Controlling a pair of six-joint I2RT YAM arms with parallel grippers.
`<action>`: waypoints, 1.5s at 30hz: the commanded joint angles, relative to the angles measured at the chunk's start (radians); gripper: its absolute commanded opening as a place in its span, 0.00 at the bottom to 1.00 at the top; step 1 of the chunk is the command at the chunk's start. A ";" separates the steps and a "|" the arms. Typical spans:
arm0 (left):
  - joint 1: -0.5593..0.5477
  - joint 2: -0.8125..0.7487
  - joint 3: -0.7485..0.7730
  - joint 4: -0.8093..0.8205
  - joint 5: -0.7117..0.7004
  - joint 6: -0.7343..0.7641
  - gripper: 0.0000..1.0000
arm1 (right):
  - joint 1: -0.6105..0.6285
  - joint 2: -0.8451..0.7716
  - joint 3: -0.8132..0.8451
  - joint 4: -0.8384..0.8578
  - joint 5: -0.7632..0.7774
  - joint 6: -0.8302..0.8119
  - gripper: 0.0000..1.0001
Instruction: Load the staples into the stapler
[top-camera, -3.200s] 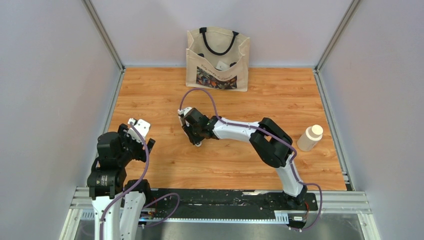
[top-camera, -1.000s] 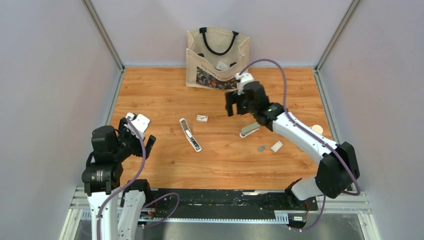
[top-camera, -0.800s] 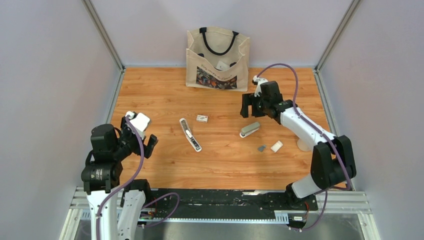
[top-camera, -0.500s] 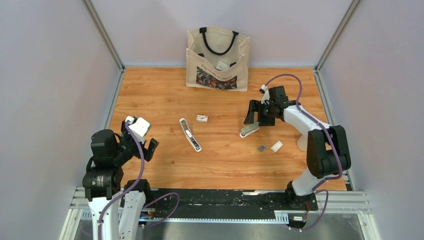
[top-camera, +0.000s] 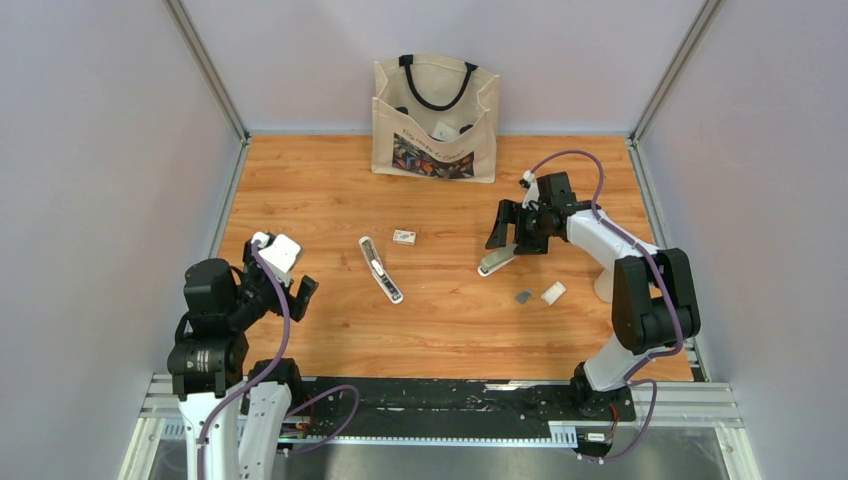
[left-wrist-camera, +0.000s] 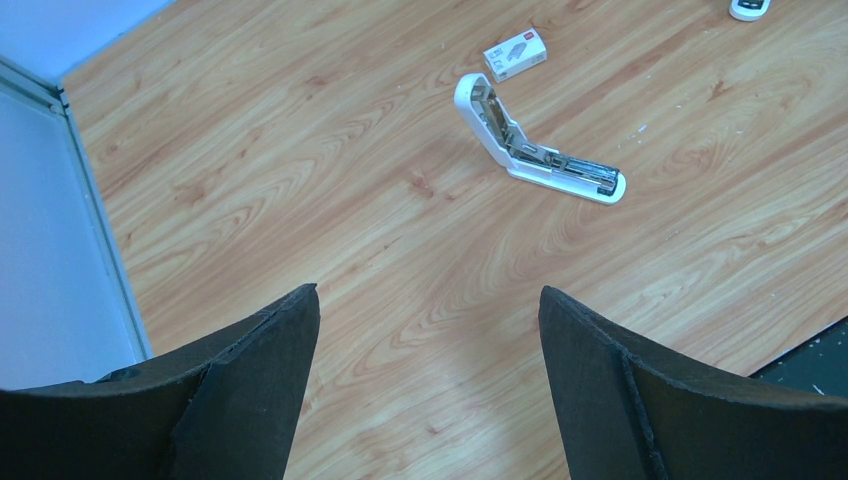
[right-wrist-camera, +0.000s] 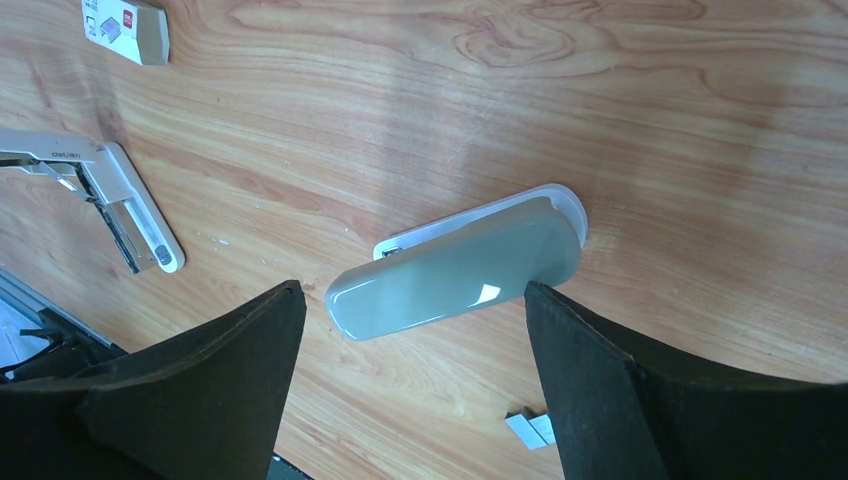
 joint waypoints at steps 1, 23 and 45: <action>0.010 0.006 -0.004 0.039 0.005 -0.015 0.88 | -0.007 0.018 0.048 -0.049 -0.035 0.014 0.88; 0.010 -0.019 -0.024 0.037 0.014 -0.012 0.89 | -0.004 0.227 0.274 -0.207 -0.107 -0.078 0.83; 0.010 0.009 -0.021 0.025 0.111 0.005 0.89 | 0.165 0.286 0.441 -0.228 -0.018 -0.282 0.81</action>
